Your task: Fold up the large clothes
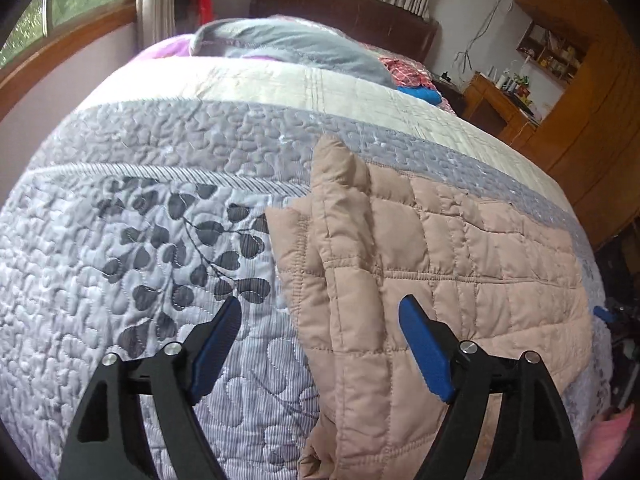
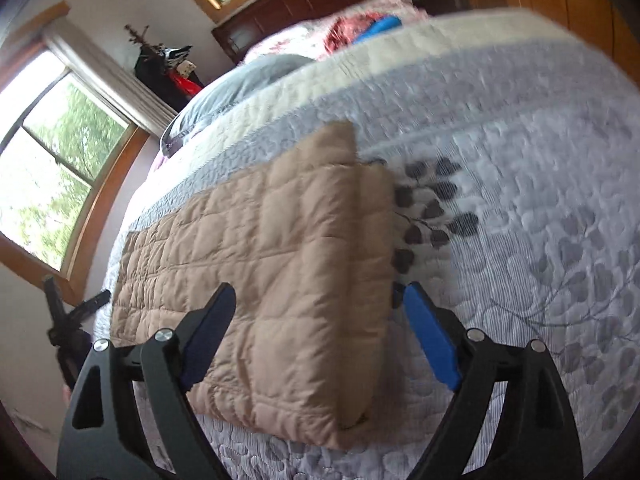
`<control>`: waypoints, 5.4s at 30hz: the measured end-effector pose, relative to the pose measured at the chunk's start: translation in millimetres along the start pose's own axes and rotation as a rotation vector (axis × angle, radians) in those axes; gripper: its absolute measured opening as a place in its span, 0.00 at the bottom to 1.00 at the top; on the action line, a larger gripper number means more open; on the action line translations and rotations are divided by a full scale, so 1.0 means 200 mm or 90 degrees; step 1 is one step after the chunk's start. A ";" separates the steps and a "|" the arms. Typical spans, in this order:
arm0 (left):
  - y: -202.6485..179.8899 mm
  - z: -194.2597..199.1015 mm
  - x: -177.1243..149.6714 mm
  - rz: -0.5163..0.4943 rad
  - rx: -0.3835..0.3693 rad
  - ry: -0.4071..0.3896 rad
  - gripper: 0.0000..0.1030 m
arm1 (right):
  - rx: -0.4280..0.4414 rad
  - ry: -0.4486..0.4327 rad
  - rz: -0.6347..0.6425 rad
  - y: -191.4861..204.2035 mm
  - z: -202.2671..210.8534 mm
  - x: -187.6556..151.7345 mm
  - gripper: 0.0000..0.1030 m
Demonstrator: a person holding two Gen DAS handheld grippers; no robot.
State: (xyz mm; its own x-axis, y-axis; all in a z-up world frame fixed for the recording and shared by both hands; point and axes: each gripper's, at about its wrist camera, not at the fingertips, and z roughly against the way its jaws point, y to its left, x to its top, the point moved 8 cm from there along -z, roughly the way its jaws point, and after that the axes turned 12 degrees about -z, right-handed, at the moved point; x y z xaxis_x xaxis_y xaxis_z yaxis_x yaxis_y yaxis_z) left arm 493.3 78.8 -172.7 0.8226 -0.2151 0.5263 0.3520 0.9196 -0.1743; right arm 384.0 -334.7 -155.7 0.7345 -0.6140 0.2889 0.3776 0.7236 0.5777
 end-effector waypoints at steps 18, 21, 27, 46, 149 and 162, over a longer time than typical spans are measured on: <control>-0.23 -0.37 0.01 -0.065 -0.159 0.059 0.87 | 0.018 0.080 0.023 0.03 -0.36 0.00 0.65; -0.32 -0.37 0.01 -0.084 -0.179 0.062 0.65 | 0.044 0.085 0.031 0.09 -0.36 -0.02 0.35; -0.40 -0.34 0.03 -0.058 -0.204 0.047 0.26 | 0.063 0.063 0.048 0.16 -0.24 -0.02 0.17; -0.61 0.49 -0.15 -0.089 -0.205 -0.074 0.18 | 0.134 0.007 0.149 0.48 0.51 -0.37 0.14; -0.47 0.72 -1.73 0.234 -0.021 -0.026 0.68 | -0.127 0.094 0.219 -0.11 0.34 -1.49 0.06; -0.30 0.63 -1.62 0.440 -0.149 -0.184 0.54 | -0.108 0.094 0.218 -0.12 0.36 -1.50 0.06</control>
State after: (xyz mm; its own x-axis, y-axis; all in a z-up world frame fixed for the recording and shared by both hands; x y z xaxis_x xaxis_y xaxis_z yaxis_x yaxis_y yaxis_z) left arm 150.6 135.0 -228.2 0.7519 0.5040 0.4250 -0.0860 0.7141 -0.6948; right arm 114.2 -191.4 -202.1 0.9024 -0.2854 0.3228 0.1757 0.9278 0.3291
